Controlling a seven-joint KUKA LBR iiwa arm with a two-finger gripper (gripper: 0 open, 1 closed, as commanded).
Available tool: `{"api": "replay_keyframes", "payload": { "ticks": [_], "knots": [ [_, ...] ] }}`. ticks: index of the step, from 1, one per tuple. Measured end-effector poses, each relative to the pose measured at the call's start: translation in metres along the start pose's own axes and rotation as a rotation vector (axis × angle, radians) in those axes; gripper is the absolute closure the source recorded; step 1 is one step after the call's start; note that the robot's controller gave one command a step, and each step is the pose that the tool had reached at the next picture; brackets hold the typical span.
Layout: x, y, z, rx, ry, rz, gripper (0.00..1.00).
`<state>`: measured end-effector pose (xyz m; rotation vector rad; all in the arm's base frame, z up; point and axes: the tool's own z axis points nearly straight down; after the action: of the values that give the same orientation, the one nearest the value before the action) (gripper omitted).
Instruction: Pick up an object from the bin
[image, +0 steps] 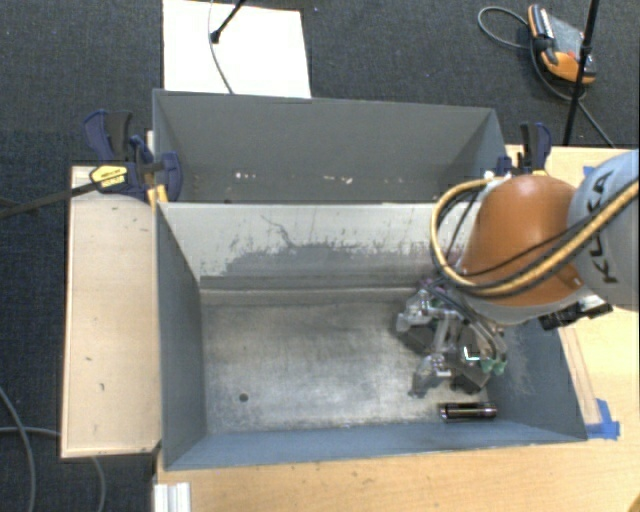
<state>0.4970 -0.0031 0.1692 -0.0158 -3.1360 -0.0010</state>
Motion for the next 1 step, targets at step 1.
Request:
{"api": "replay_keyframes", "payload": {
  "ticks": [1],
  "knots": [
    [-0.0019,0.0,-0.0039,0.0,-0.008,0.0,0.0]
  ]
}}
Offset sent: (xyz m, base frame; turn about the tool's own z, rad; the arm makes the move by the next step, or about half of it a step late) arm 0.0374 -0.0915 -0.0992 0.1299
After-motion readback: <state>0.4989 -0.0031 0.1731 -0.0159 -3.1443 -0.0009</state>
